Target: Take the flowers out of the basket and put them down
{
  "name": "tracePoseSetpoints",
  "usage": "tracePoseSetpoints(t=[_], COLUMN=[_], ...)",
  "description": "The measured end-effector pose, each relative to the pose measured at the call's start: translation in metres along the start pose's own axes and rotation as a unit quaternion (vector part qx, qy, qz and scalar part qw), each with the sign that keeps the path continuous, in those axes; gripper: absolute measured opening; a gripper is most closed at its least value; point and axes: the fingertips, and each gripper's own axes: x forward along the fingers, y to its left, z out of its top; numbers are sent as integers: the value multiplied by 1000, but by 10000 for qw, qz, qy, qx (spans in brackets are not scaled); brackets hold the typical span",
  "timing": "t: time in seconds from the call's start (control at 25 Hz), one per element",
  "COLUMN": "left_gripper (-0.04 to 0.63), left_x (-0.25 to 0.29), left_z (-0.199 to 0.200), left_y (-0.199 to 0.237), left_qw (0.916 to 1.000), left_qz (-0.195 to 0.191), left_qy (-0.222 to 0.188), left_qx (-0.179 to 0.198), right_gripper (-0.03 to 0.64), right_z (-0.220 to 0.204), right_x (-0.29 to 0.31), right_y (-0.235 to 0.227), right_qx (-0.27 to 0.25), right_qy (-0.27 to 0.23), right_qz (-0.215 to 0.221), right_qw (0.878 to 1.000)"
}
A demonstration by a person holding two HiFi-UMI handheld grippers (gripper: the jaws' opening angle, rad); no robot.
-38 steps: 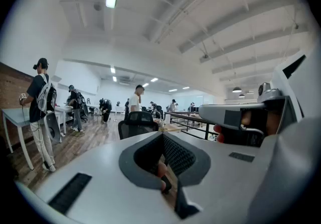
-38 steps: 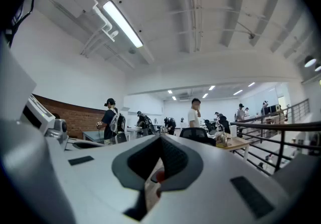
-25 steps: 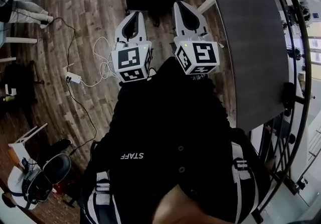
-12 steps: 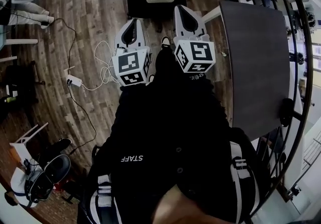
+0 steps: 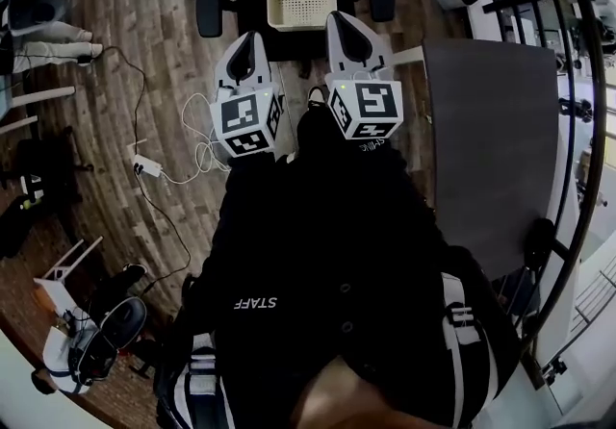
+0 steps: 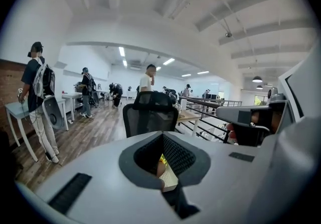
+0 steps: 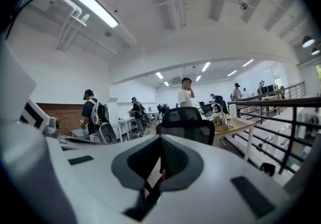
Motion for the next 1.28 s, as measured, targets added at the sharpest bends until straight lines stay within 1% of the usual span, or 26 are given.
tracePoseSetpoints(t=[0.24, 0.4, 0.52, 0.6, 0.72, 0.8, 0.88, 1.08, 1.28], left_gripper=[0, 0, 0, 0, 1, 2, 2, 1, 0], left_x=[60, 94, 124, 147, 182, 210, 234, 294, 350], left_z=[-16, -36, -56, -76, -120, -152, -185, -249, -296], left_y=[3, 20, 35, 46, 63, 76, 88, 107, 115], left_qw=[9996, 9987, 9977, 9964, 9924, 9897, 9874, 9861, 9859], left_qz=[98, 101, 16, -94, -249, -325, -357, -362, -487], left_qy=[252, 489, 679, 844, 1204, 1391, 1540, 1621, 1592], left_qx=[26, -49, -53, -49, -41, 61, 83, -104, -162], right_gripper=[12, 12, 12, 12, 12, 12, 12, 12, 14], right_z=[-23, -54, -86, -114, -165, -201, -239, -323, -391], right_x=[52, 91, 120, 140, 168, 193, 217, 273, 319], right_y=[-40, -44, -41, -38, -39, -45, -52, -80, -111], right_qx=[-107, -170, -115, -80, -48, -10, 66, 174, 205], right_qy=[342, 681, 996, 1253, 1658, 1821, 1950, 2152, 2335], right_qz=[10, 32, 32, 17, -20, -130, -274, -450, -672], right_qw=[9994, 9975, 9950, 9921, 9862, 9832, 9804, 9754, 9698])
